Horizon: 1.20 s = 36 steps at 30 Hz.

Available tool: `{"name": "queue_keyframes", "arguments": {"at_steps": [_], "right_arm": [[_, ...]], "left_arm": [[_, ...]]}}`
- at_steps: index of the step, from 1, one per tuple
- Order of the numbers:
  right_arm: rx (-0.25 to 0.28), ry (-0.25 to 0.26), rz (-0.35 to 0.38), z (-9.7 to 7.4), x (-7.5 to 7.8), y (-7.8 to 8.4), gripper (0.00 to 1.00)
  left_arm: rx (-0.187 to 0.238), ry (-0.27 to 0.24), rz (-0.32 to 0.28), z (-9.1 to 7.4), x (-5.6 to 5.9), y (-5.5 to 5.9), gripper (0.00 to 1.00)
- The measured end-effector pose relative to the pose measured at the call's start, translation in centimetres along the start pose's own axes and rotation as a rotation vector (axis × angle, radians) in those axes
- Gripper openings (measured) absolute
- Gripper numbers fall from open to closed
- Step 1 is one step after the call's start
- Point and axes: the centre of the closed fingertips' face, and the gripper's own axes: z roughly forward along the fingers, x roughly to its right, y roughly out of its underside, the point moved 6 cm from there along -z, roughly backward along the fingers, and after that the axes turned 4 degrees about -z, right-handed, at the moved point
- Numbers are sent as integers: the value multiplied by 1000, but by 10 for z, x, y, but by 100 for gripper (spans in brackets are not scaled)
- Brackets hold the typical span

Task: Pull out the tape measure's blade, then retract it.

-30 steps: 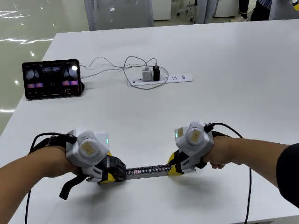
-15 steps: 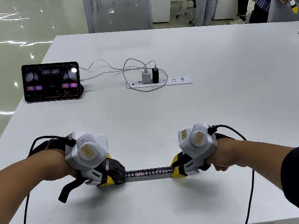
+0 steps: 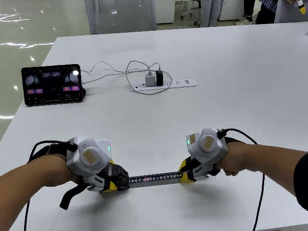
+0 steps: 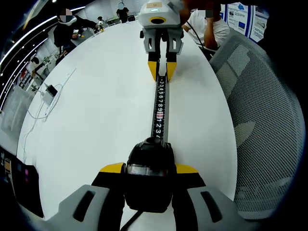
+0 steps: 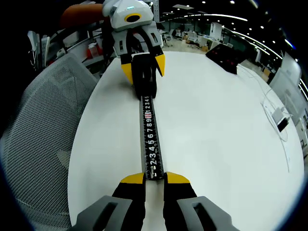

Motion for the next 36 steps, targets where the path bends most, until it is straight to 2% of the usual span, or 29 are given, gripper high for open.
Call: {"name": "queue_keyframes", "arguments": {"at_steps": [36], "right_arm": [[-27, 11, -1, -17, 0, 27, 9]], "left_arm": [[4, -2, -2, 0, 0, 0, 32]]}}
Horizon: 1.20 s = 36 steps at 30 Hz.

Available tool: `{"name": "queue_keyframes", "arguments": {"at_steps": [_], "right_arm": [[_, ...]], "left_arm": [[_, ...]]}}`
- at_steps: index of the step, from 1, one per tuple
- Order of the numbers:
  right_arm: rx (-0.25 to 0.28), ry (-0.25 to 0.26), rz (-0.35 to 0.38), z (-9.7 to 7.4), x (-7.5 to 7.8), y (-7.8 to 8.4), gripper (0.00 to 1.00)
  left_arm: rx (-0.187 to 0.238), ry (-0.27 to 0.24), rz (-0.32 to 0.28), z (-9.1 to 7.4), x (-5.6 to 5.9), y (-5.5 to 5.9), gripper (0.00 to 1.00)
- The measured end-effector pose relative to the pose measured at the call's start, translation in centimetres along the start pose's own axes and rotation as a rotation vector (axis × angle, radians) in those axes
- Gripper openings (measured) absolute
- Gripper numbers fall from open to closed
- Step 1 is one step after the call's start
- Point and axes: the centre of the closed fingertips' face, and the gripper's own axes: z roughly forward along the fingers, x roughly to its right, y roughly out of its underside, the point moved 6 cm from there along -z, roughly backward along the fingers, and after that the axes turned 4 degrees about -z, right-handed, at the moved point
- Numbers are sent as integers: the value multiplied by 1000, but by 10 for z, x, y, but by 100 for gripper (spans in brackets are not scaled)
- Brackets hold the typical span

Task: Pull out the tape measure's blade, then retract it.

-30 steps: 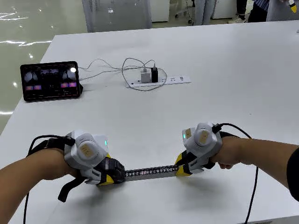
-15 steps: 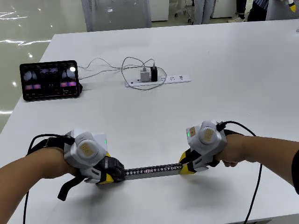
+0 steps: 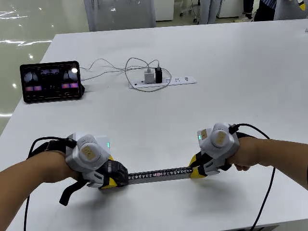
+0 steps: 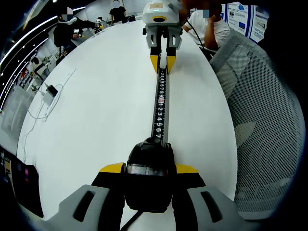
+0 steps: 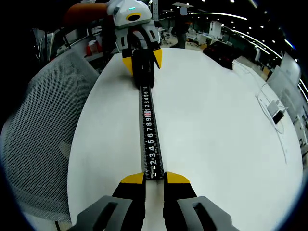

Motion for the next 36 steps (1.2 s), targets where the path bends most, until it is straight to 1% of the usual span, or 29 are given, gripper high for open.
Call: {"name": "queue_keyframes", "arguments": {"at_steps": [36], "right_arm": [[-16, 23, 26, -18, -1, 26, 9]], "left_arm": [[1, -1, -4, 0, 0, 0, 32]]}}
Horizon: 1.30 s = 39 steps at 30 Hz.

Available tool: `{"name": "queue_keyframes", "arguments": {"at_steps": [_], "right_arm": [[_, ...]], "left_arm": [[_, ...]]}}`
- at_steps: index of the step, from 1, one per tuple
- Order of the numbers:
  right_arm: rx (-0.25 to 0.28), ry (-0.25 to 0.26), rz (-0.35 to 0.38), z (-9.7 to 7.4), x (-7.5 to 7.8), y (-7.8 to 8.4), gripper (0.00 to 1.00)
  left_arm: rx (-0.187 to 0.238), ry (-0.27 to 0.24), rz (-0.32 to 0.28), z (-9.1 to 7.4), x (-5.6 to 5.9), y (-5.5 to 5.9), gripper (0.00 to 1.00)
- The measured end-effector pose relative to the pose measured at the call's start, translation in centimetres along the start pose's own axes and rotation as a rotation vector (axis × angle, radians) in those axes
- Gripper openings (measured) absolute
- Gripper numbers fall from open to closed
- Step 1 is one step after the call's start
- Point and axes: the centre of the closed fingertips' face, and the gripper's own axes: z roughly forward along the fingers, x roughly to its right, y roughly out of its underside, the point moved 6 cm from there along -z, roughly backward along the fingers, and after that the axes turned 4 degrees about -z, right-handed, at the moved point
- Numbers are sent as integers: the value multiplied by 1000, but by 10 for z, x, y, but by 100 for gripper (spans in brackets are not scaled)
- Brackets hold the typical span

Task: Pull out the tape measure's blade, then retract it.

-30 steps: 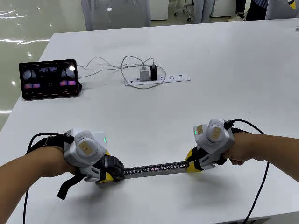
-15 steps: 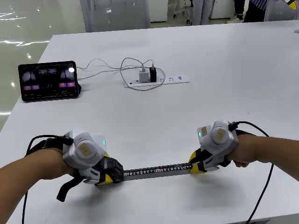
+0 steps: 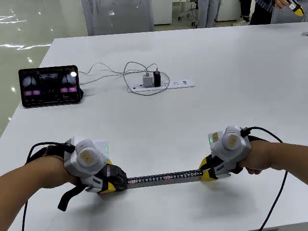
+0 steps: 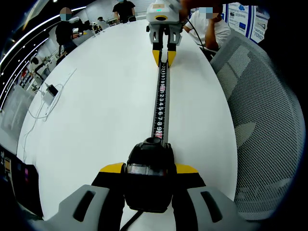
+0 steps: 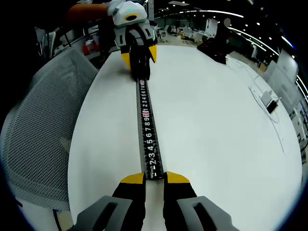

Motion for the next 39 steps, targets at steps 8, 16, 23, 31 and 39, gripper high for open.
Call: {"name": "queue_keyframes", "arguments": {"at_steps": [8, 16, 23, 31, 39], "right_arm": [[-10, 5, 1, -3, 1, 6, 9], [-11, 11, 8, -5, 1, 10, 9], [-15, 12, 13, -8, 0, 13, 9], [-15, 15, 19, -10, 0, 16, 9], [-31, 6, 18, -9, 1, 14, 10]], "left_arm": [[-1, 0, -1, 0, 0, 0, 32], [-2, -1, 0, 0, -1, 0, 32], [-2, -3, 1, 0, 0, 0, 32], [0, -4, 0, 0, 0, 0, 32], [2, -4, 1, 0, 0, -1, 33]]}}
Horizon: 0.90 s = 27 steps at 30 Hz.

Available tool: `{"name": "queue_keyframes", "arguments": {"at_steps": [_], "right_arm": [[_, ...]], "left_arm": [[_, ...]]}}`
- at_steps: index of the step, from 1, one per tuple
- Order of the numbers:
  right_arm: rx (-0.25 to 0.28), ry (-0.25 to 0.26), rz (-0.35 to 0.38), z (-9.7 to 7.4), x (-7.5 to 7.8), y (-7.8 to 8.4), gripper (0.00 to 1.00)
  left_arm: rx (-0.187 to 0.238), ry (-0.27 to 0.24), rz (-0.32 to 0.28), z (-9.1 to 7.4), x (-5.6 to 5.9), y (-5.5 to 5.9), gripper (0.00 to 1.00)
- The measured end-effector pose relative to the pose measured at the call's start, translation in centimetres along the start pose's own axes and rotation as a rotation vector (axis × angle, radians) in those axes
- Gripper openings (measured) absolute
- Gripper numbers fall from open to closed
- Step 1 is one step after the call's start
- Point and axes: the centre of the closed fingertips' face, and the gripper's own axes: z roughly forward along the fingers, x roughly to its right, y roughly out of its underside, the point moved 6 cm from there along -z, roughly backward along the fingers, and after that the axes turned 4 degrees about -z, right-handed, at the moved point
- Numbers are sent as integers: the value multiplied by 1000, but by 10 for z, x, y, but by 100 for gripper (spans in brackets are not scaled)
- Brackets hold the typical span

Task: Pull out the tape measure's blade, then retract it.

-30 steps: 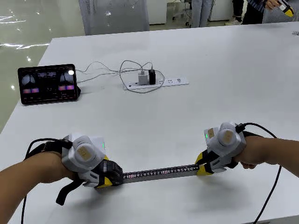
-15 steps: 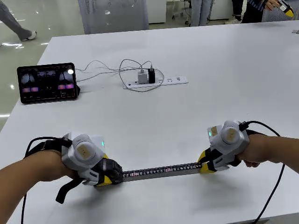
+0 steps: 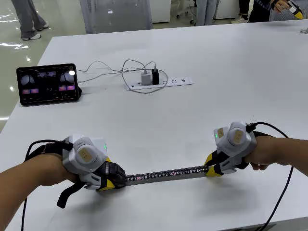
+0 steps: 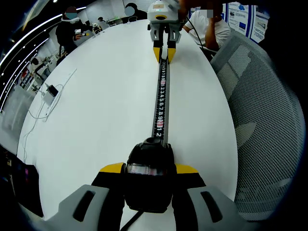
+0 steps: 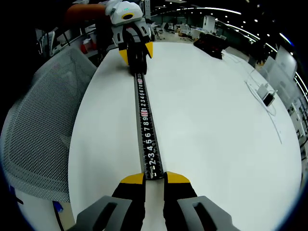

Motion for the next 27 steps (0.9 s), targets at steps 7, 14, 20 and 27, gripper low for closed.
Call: {"name": "queue_keyframes", "arguments": {"at_steps": [7, 14, 20, 27], "right_arm": [[-34, -8, -5, 0, 0, -2, 11], [-65, -24, -22, 1, 2, -4, 12], [-73, -17, -59, 1, 0, -3, 12], [-93, 2, -77, -2, -2, -2, 18]], "left_arm": [[31, 11, -21, 0, -2, -2, 33], [6, 27, 1, -1, -1, -3, 33], [-2, 39, 2, -2, -2, -3, 33], [1, 37, -20, -7, -4, 0, 33]]}}
